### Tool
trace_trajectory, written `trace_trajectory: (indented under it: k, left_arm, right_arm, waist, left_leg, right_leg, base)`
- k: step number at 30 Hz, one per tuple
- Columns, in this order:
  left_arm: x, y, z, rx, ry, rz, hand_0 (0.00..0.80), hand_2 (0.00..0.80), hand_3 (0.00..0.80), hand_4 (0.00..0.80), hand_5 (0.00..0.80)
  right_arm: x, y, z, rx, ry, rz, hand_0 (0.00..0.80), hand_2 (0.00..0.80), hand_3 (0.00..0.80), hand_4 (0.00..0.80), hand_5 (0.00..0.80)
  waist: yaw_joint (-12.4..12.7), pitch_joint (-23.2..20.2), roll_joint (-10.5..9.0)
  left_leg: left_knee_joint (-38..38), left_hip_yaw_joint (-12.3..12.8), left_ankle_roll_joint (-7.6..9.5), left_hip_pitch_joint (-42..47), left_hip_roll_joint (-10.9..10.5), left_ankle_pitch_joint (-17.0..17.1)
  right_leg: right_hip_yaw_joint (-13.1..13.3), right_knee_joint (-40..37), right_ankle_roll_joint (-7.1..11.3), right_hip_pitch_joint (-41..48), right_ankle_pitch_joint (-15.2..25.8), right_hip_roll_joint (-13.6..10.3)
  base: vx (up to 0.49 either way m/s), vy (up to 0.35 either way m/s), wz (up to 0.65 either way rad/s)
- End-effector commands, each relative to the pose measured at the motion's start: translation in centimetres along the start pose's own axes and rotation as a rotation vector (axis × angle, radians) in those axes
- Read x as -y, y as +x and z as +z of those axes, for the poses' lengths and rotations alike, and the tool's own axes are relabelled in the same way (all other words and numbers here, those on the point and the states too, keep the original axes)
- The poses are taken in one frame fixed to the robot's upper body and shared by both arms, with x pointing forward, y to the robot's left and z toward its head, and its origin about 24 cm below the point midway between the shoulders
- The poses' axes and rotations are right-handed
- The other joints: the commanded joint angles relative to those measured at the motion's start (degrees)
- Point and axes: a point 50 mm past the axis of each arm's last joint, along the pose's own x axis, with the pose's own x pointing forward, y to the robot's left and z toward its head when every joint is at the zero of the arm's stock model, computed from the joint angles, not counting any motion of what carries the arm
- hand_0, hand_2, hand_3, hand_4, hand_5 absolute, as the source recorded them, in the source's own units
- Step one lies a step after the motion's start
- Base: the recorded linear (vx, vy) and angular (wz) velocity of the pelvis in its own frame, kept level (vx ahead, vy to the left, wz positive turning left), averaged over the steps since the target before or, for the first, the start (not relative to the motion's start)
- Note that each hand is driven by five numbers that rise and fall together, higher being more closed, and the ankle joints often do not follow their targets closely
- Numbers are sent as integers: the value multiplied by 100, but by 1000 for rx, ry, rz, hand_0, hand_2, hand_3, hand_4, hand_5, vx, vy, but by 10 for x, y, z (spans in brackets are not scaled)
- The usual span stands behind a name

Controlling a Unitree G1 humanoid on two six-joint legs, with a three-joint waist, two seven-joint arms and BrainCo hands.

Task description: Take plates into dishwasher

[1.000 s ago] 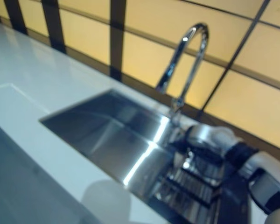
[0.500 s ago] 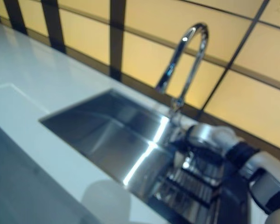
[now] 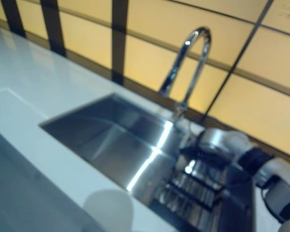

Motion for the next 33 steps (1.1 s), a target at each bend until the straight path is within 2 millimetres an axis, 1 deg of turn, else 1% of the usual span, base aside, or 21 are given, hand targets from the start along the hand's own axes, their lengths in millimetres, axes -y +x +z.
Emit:
trace_trajectory:
  k: [1, 13, 21, 27, 30, 31, 33]
  left_arm:
    - [1, 1, -4, -23, 52, -3, 0, 0, 0, 0, 0]
    - [-1, 0, -3, -15, 54, -1, 0, 0, 0, 0, 0]
    - [0, 1, -3, -15, 53, -6, 0, 0, 0, 0, 0]
    - [5, 0, -5, -21, 58, -21, 0, 0, 0, 0, 0]
    - [7, 0, -4, -26, 63, -27, 0, 0, 0, 0, 0]
    - [9, 0, -4, -29, 63, -31, 0, 0, 0, 0, 0]
    - [9, 0, -4, -31, 65, -35, 0, 0, 0, 0, 0]
  right_arm:
    - [9, -19, -28, -127, 4, -49, 800, 800, 800, 800, 800]
    - [7, -21, -27, -121, 4, -39, 800, 800, 800, 800, 800]
    - [2, -24, -28, -116, -5, -12, 800, 800, 800, 800, 800]
    - [-10, -34, -31, -106, -44, 23, 800, 800, 800, 800, 800]
    - [-18, -40, -31, -94, -101, 43, 800, 800, 800, 800, 800]
    - [-22, -43, -31, -84, -143, 53, 800, 800, 800, 800, 800]
    - [-25, -45, -31, -78, -176, 69, 800, 800, 800, 800, 800]
  waist:
    - [94, -174, -67]
    - [94, -129, -50]
    - [52, -166, -47]
    - [-13, -299, -79]
    - [-58, -376, -101]
    - [-90, -416, -111]
    - [-110, -444, -116]
  left_leg:
    - [-153, 315, 184, -85, -75, -80]
    - [-148, 309, 196, -103, -82, -76]
    - [-155, 323, 212, -80, -79, -86]
    - [-149, 365, 234, 9, -87, -136]
    - [-156, 381, 254, 71, -101, -164]
    - [-156, 393, 264, 107, -113, -181]
    - [-156, 400, 268, 128, -127, -191]
  right_leg:
    - [157, 195, 190, 173, -323, 62]
    - [161, 224, 195, 148, -324, 53]
    - [171, 263, 192, 143, -348, 35]
    - [197, 300, 211, 202, -374, -10]
    - [216, 316, 228, 241, -382, -32]
    - [227, 322, 244, 268, -380, -50]
    - [239, 314, 259, 288, -375, -61]
  base:
    - [0, 0, 0]
    - [0, 0, 0]
    - [0, 0, 0]
    - [4, 36, 0]
    - [11, 49, -1]
    - [14, 70, -3]
    - [4, 62, -2]
